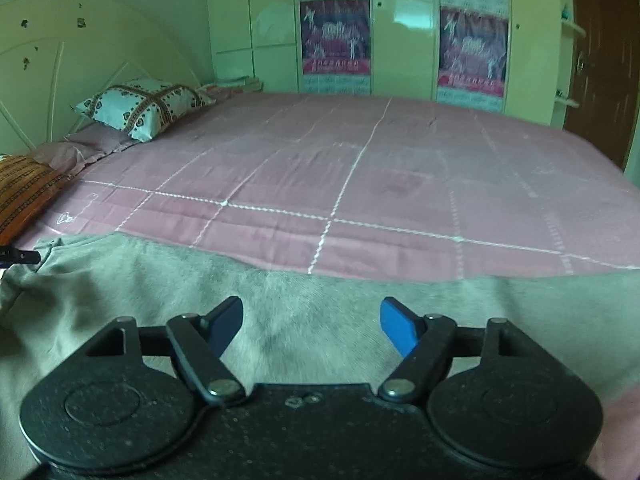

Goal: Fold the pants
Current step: 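Lower both grippers onto the sweatpant leg cuffs and close on them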

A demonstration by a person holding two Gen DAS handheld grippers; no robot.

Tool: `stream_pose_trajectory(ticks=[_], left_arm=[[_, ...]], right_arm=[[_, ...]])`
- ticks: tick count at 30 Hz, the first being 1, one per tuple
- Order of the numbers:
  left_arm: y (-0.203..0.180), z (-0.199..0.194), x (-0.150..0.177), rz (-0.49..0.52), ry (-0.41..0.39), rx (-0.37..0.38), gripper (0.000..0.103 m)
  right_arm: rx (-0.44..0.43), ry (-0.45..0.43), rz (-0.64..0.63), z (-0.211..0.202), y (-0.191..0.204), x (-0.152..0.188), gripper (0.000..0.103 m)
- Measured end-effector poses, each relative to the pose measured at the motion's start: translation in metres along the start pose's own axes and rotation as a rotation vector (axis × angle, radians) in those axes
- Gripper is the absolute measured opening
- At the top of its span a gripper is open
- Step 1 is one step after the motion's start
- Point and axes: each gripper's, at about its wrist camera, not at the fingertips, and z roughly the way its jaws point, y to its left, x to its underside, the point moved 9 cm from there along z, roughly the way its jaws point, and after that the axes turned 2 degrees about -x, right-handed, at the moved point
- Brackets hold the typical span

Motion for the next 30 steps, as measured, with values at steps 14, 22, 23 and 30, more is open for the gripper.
stream_pose_trajectory(ticks=[14,22,23,30], left_arm=[[-0.019,0.025,-0.012,0.032,0.065,0.052,0.038],[-0.018,0.034,-0.02,-0.018,0.077,0.09,0.03],[-0.021,0.033,-0.021,0.017,0.066,0.086,0.03],[-0.017,0.032,-0.019,0.026,0.06,0.131,0.031]], right_arm=[[-0.033,-0.001,0.012,0.019,-0.014,0.002,0.069],[-0.064,0.038,-0.078,0.05,-0.002,-0.005,0.068],[-0.071,0.044,-0.096,0.055,-0.001,-0.006,0.068],[-0.155,0.092,-0.217,0.095,0.015,-0.016,0.055]])
